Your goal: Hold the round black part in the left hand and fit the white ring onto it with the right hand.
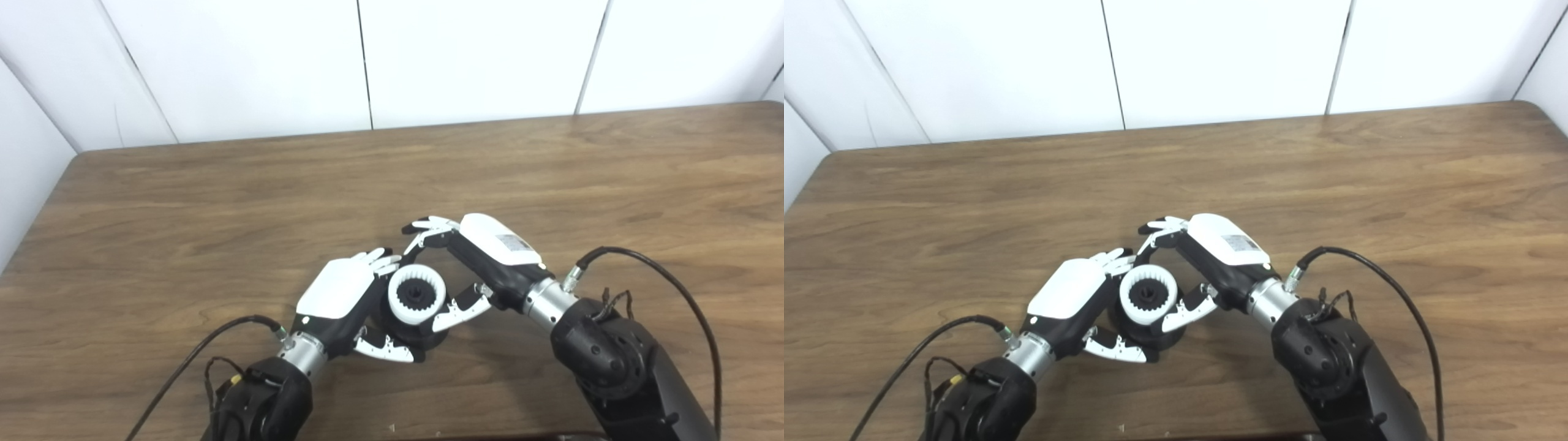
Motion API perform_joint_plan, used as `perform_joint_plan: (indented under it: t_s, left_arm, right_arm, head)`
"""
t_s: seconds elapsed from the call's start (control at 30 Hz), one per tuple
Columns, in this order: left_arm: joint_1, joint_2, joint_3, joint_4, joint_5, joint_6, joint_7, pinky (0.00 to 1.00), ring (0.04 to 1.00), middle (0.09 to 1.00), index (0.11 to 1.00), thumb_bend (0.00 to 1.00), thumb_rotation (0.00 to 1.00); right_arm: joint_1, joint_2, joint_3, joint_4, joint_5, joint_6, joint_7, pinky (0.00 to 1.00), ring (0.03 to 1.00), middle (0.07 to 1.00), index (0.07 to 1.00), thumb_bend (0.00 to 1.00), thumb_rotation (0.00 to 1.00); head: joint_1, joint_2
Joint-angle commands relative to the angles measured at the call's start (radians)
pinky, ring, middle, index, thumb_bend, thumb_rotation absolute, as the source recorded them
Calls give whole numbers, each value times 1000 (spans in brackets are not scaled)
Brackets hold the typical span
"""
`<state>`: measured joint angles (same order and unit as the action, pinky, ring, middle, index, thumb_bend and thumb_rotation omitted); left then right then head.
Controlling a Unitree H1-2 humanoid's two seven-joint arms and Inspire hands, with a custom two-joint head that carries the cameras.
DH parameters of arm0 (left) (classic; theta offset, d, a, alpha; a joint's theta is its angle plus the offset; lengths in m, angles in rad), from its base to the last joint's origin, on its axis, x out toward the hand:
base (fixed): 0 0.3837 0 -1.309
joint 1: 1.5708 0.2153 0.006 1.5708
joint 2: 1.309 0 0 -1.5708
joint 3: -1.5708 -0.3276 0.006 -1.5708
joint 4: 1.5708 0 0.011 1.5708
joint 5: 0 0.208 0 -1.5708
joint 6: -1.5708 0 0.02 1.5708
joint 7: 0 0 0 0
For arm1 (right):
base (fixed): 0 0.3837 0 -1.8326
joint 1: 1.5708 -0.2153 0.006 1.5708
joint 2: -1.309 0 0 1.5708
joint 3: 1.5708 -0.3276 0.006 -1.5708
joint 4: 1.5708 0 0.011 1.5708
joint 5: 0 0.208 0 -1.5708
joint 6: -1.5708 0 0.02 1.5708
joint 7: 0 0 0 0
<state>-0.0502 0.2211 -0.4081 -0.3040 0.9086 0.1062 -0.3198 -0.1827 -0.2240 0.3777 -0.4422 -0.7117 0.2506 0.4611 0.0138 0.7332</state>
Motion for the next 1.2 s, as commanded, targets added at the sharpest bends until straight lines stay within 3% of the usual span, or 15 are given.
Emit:
perform_joint_plan:
  t_s: [0.0,0.5,0.57,0.67,0.9,1.17]
  left_arm:
    - [-9,5,-2,-12,27,2,-4,932,951,890,740,864,328]
    - [-11,4,0,-10,25,-1,-4,925,948,888,737,862,344]
    - [-10,1,3,-10,21,4,-6,928,949,887,742,862,346]
    - [-8,-1,4,-11,20,8,-6,928,947,884,744,861,350]
    - [-5,1,9,-11,16,3,3,926,942,881,748,856,363]
    - [-6,3,9,-6,16,-5,11,920,938,879,753,865,367]
  right_arm:
    - [-10,-3,2,-9,2,-38,-17,814,924,871,493,522,157]
    - [-2,-17,19,-7,-3,-29,7,828,932,872,494,522,160]
    - [-4,-22,21,-6,3,-21,21,838,940,879,639,742,282]
    - [-8,-28,22,-5,9,-17,32,832,939,881,720,845,338]
    - [-9,-31,14,-10,19,-8,40,830,933,881,766,922,379]
    - [-7,-32,2,-9,31,-6,37,836,940,889,773,946,383]
  head:
    - [2,3]
    - [1,8]
    - [2,6]
    - [2,5]
    - [3,6]
    - [6,2]
